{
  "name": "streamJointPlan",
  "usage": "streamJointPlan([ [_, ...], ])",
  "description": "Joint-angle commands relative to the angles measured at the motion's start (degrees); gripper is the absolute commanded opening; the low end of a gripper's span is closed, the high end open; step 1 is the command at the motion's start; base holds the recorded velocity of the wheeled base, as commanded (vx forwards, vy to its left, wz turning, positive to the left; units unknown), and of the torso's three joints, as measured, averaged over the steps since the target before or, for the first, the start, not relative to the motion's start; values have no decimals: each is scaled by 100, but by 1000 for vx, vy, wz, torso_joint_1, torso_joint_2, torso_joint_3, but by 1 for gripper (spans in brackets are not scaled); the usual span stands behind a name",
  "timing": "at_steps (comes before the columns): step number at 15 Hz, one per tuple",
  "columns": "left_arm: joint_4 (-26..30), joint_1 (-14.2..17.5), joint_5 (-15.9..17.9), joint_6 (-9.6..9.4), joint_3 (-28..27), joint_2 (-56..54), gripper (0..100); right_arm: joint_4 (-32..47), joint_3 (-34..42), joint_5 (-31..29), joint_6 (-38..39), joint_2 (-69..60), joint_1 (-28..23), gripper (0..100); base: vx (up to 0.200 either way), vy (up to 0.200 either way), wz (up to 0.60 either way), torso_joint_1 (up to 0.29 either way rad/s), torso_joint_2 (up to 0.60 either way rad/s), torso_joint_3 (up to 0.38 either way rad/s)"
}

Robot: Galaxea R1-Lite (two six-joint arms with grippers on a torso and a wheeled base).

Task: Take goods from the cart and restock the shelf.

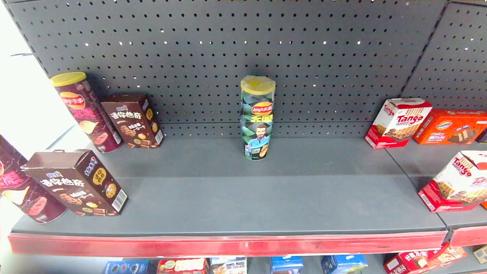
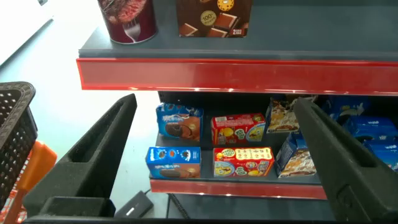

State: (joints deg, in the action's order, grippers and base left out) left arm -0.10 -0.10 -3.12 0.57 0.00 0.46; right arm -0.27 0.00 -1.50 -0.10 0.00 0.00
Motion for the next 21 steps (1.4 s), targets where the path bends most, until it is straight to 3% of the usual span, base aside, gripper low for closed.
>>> streamJointPlan([
  [1, 1, 1, -4, 4, 0, 6, 100, 0, 0, 1, 1, 9, 0, 100, 0, 0, 0, 0, 0, 0],
  [5, 1, 1, -4, 4, 0, 6, 100, 0, 0, 36, -17, 9, 0, 100, 0, 0, 0, 0, 0, 0],
  [15, 1, 1, -4, 4, 0, 6, 100, 0, 0, 27, -8, 0, 0, 100, 0, 0, 600, 3, 3, 3],
  [21, 1, 1, 4, -5, 0, 6, 100, 0, 0, 27, -8, 0, 0, 100, 0, 0, 0, 0, 0, 0],
])
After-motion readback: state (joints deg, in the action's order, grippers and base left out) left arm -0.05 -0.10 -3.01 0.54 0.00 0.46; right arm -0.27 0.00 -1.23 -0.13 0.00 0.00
